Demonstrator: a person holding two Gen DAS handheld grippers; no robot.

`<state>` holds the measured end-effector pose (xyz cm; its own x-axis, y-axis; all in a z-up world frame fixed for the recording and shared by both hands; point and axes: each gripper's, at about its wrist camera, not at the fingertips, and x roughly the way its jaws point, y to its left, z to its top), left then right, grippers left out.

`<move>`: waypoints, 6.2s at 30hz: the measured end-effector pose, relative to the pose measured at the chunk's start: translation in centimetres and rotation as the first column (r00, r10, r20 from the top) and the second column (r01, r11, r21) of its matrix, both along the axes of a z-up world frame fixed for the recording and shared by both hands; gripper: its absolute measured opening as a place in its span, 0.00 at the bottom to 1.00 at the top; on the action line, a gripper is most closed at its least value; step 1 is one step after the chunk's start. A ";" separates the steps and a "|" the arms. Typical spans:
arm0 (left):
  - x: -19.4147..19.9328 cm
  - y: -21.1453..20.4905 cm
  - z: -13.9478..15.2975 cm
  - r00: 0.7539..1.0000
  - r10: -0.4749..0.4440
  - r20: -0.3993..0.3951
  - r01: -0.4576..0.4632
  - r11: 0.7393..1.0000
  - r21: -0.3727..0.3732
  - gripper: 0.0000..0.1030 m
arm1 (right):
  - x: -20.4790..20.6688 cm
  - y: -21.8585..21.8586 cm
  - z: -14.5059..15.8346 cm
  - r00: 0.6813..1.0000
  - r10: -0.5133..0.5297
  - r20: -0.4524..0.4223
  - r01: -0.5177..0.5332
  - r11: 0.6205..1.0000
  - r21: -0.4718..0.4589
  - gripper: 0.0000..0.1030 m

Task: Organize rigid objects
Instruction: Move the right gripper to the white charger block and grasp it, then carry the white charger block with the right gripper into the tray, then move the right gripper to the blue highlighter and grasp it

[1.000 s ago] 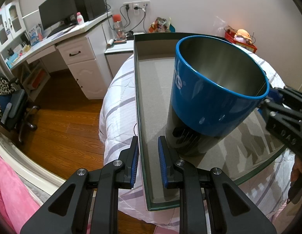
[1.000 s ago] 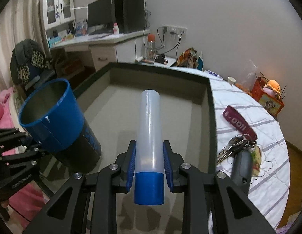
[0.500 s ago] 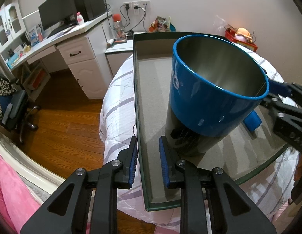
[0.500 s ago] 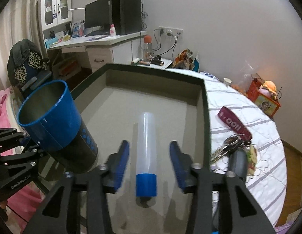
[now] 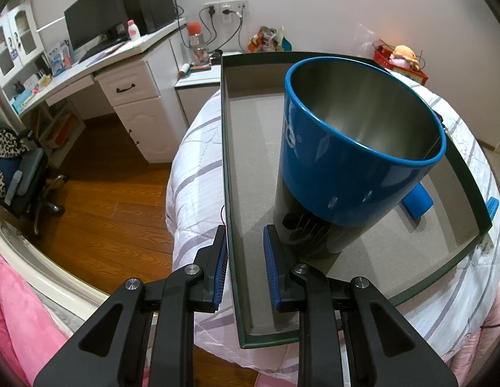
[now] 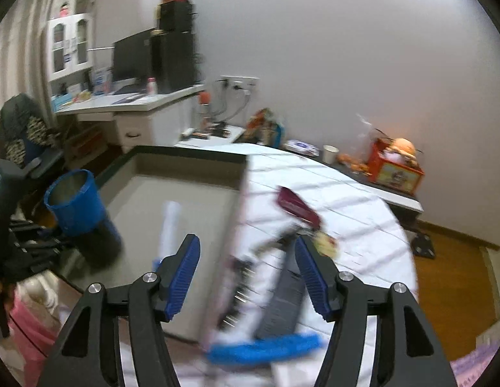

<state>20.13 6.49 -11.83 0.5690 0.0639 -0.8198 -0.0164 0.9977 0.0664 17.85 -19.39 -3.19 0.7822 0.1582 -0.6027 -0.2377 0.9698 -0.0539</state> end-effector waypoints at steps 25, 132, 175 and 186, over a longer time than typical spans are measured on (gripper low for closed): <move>-0.1 -0.3 -0.1 1.000 0.012 -0.002 -0.012 1.000 0.021 0.20 | -4.3 -6.0 -8.0 0.989 -0.005 -0.149 0.006 1.000 0.007 0.65; 0.1 -0.2 0.6 1.000 -0.002 -0.002 0.002 1.000 -0.003 0.22 | 5.6 8.7 -4.3 0.962 0.224 -0.153 -0.225 0.974 0.016 0.54; -0.3 -0.2 0.2 1.000 0.007 -0.008 -0.007 1.000 0.013 0.23 | -3.0 -5.0 -8.4 0.976 0.103 -0.193 -0.116 0.992 -0.054 0.74; -0.3 -0.2 0.3 1.000 0.006 -0.008 -0.006 1.000 0.014 0.23 | -2.4 -5.3 -9.1 0.930 0.268 -0.251 -0.261 0.963 0.061 0.73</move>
<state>19.85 6.27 -11.56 0.5620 0.0789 -0.8233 -0.0221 0.9965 0.0804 15.40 -24.66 -12.31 0.5308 0.3566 -0.7688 -0.4879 0.8703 0.0669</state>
